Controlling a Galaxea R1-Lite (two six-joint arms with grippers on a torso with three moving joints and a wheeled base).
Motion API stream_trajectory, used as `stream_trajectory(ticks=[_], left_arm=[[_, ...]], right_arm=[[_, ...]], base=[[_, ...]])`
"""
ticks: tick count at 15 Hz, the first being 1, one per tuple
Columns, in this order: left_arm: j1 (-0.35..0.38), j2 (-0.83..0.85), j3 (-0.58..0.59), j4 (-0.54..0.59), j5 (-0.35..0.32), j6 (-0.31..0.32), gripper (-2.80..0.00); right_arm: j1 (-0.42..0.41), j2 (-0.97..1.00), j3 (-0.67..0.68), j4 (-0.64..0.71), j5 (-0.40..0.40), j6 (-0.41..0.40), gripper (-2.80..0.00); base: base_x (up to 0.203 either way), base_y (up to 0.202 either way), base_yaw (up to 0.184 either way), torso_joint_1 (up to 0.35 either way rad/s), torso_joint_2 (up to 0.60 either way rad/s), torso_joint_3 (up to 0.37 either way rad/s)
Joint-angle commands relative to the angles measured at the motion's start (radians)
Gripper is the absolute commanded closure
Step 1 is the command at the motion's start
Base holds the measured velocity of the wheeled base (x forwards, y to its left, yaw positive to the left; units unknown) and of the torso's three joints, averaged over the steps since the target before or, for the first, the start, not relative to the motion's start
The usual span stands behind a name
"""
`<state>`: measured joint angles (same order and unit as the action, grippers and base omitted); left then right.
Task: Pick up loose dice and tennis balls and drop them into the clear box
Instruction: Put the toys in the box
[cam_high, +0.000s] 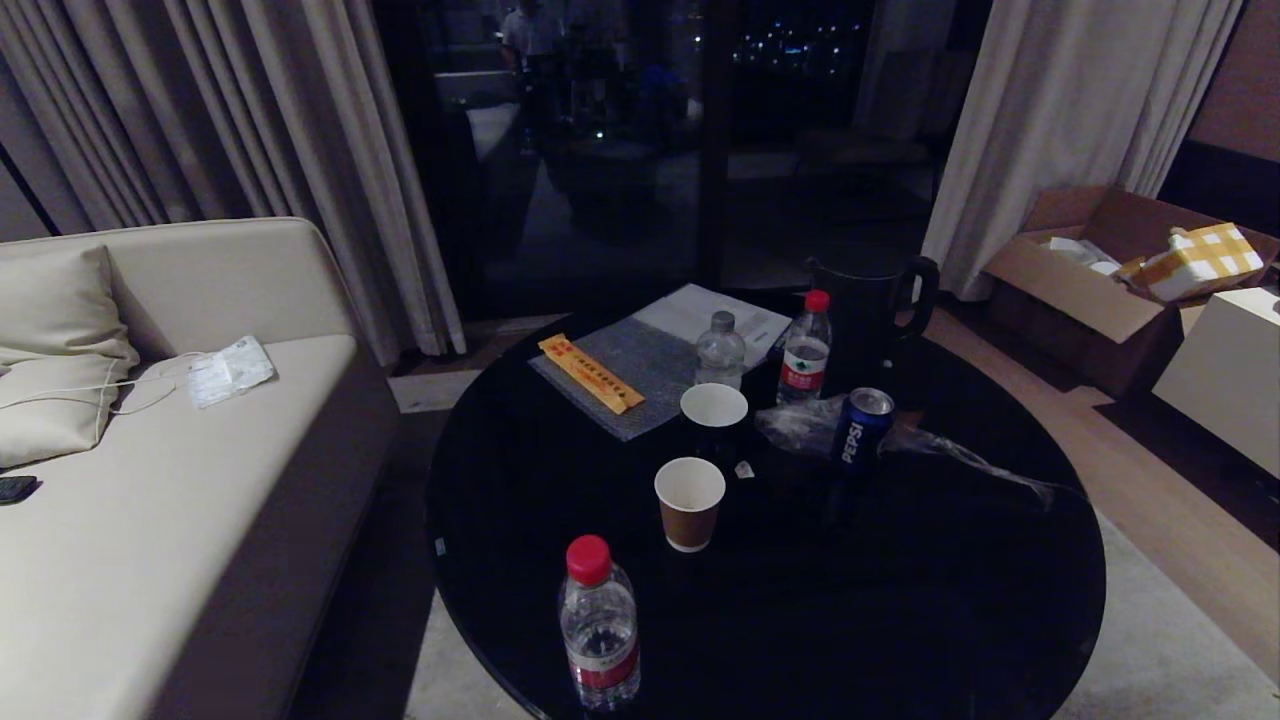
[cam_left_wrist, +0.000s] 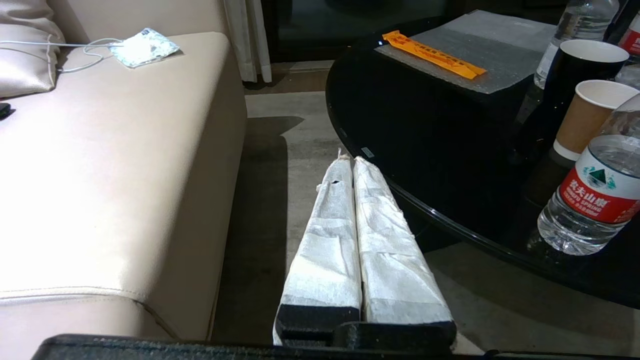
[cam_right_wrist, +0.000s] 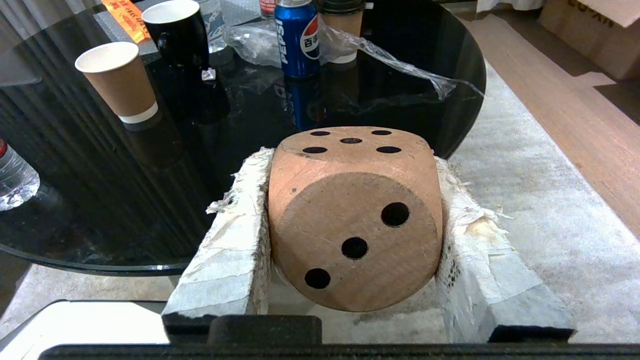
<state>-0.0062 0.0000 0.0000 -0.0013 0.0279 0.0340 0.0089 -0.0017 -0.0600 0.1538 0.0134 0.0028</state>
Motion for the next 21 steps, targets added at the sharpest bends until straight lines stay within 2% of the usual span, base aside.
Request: stream_trajectory(ticks=[1, 21], left_arm=[[0.0, 0.002, 0.002, 0.0, 0.001, 0.001, 0.0], [0.0, 0.002, 0.002, 0.0, 0.001, 0.0, 0.0]], right_arm=[[0.0, 0.003, 0.0, 0.001, 0.0, 0.001, 0.0], [0.0, 0.002, 0.0, 0.0, -0.001, 0.003, 0.0]], base=[[0.0, 0.0, 0.0, 0.0, 0.0, 0.0], [-0.177, 0.0, -0.001, 0.002, 0.0, 0.003]])
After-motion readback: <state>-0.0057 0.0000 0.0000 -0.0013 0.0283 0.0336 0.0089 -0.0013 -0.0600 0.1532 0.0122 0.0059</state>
